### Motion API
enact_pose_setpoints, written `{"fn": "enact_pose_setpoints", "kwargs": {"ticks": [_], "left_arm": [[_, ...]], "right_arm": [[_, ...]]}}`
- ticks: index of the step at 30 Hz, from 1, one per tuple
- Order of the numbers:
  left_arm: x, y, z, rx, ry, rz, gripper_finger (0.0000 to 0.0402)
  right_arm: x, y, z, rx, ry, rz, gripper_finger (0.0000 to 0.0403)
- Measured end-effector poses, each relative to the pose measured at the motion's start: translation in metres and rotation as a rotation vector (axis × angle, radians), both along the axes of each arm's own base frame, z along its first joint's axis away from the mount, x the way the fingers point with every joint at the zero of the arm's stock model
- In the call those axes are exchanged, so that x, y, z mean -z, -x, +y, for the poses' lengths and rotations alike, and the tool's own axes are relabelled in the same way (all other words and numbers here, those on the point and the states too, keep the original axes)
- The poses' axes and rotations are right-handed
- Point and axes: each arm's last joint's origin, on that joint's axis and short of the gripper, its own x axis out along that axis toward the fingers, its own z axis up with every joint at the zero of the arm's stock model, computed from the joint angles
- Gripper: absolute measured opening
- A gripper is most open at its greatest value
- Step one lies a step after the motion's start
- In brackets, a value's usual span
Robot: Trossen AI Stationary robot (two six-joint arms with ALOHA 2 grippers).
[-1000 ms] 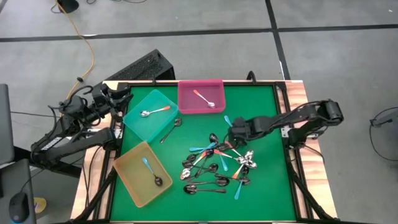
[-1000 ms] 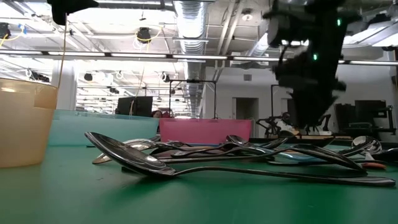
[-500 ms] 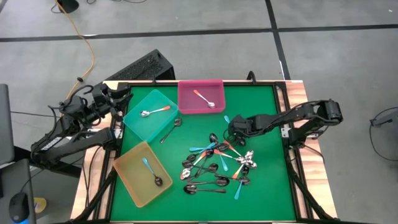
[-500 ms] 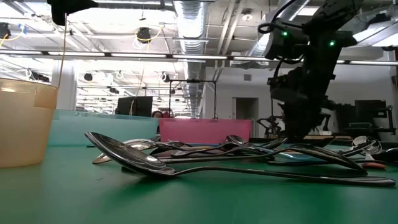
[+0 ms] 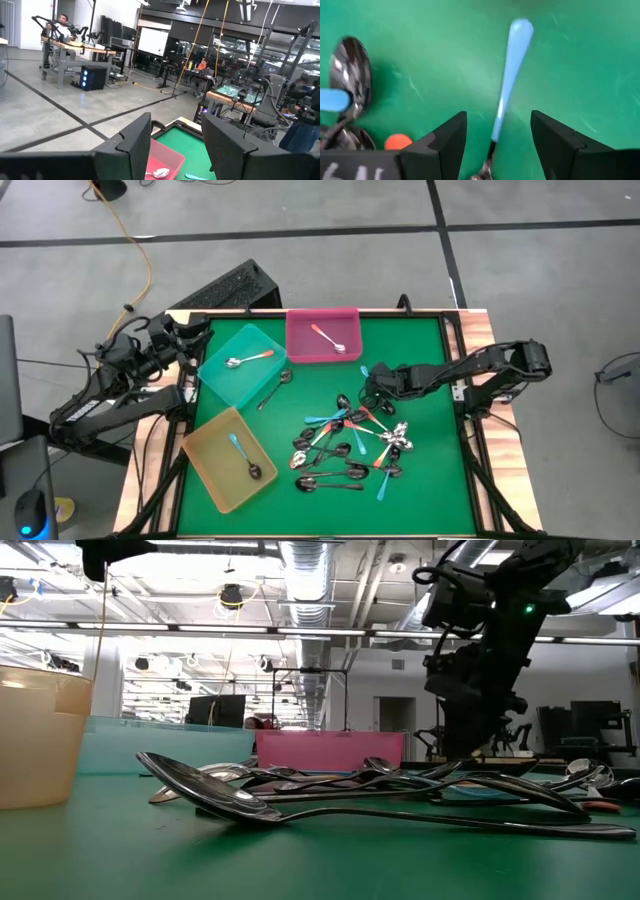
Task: Sort silverware by color (type)
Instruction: Put the blue spoon into the orange bin
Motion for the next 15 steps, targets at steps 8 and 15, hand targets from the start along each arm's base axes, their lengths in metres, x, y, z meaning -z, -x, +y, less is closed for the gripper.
{"fn": "enact_pose_setpoints", "kwargs": {"ticks": [8,15], "left_arm": [[0.002,0.0,0.0,0.0,0.018,0.017,0.0158],[0.002,0.0,0.0,0.0,0.017,0.017,0.0158]], "right_arm": [[0.024,0.008,0.008,-0.001,0.043,-0.07,0.023],[0.033,0.016,0.015,0.019,0.047,-0.072,0.023]]}}
